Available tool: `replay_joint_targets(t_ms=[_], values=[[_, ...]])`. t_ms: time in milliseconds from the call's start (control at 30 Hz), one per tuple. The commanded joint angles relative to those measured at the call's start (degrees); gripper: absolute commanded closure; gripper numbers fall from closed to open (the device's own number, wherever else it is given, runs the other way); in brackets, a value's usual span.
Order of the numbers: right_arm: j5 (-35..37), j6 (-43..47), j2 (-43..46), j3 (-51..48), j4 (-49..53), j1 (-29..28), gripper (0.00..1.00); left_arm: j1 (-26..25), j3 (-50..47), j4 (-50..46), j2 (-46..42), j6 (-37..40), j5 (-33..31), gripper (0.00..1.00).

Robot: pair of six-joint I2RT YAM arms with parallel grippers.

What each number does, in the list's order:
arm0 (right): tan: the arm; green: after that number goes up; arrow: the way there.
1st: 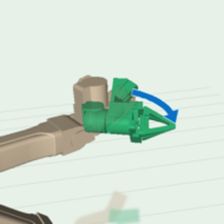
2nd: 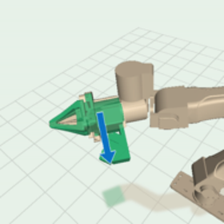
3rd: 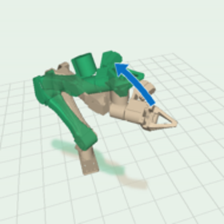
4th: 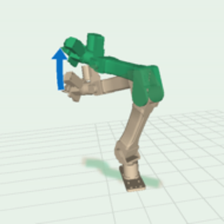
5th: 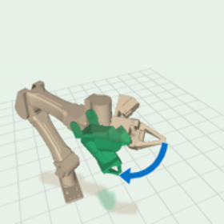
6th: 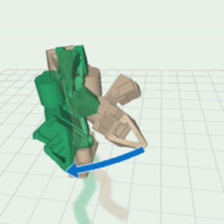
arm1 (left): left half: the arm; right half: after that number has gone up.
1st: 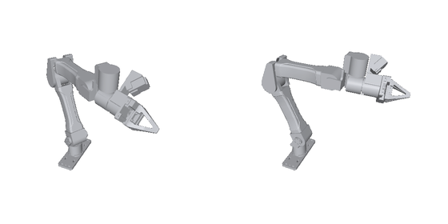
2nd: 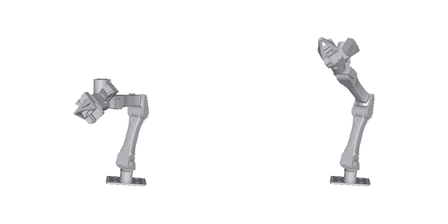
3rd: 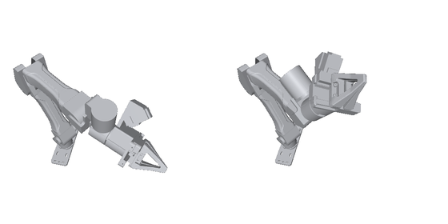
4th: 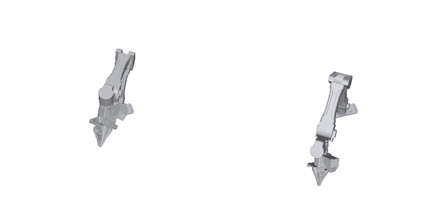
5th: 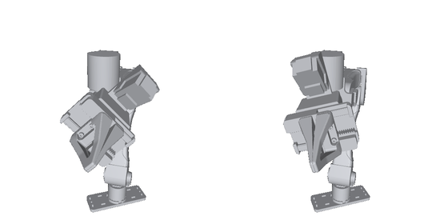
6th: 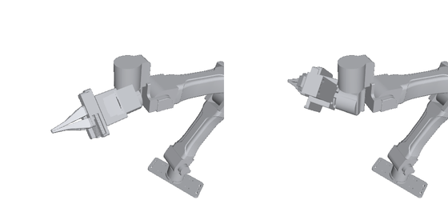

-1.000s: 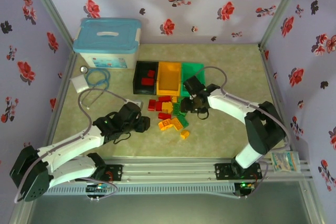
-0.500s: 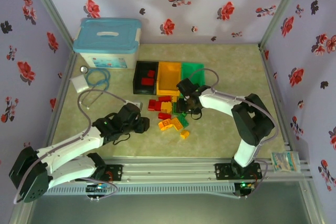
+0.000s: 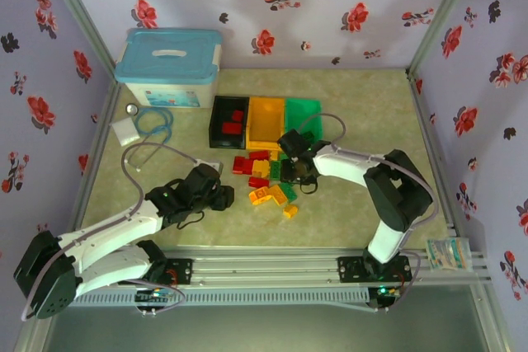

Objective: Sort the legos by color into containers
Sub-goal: Pick up the lego from the center of the table, then place the lego in the container.

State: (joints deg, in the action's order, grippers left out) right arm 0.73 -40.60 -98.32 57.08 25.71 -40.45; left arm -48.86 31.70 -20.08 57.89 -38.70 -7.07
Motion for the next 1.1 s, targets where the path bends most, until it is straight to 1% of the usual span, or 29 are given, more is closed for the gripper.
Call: replay_joint_targets(t_ms=[0, 167, 267, 433, 667, 933, 967, 1000, 1033, 1067], values=[[3.1, -1.0, 3.7, -0.4, 3.1, -1.0, 0.67, -0.4, 0.5, 0.6, -0.5, -0.2, -1.4, 0.52], [6.4, 0.5, 9.3, 2.9, 7.9, -1.5, 0.69, -0.4, 1.2, 0.1, -0.7, -0.2, -1.5, 0.52], [7.8, 3.2, 10.6, 6.2, 9.9, -0.7, 0.69, -0.5, 1.3, 0.3, -0.9, -0.2, -1.6, 0.53], [6.8, 8.1, 6.2, 15.7, 15.1, 4.1, 0.69, -2.5, 2.4, -0.4, -3.8, 0.1, -5.1, 0.54], [3.8, 12.2, -1.0, 24.9, 17.1, 10.1, 0.68, -3.1, 2.7, -2.7, -6.0, -0.3, -5.3, 0.54], [3.1, 13.8, -9.1, 32.9, 18.9, 13.6, 0.66, -4.6, 4.5, -2.9, -5.8, -0.8, -6.1, 0.53], [3.4, 13.8, -10.3, 34.3, 19.4, 14.1, 0.65, -4.9, 5.2, -3.0, -5.3, -0.5, -6.0, 0.53], [3.6, 13.8, -11.1, 35.6, 19.9, 14.4, 0.60, -5.1, 5.8, -3.1, -4.7, -0.2, -5.9, 0.53], [3.6, 13.9, -12.0, 37.2, 20.9, 14.6, 0.47, -5.4, 6.7, -3.3, -3.9, 0.1, -5.5, 0.52], [3.6, 13.8, -12.3, 38.5, 21.5, 14.5, 0.37, -5.4, 7.6, -2.9, -3.1, 0.4, -4.3, 0.52]])
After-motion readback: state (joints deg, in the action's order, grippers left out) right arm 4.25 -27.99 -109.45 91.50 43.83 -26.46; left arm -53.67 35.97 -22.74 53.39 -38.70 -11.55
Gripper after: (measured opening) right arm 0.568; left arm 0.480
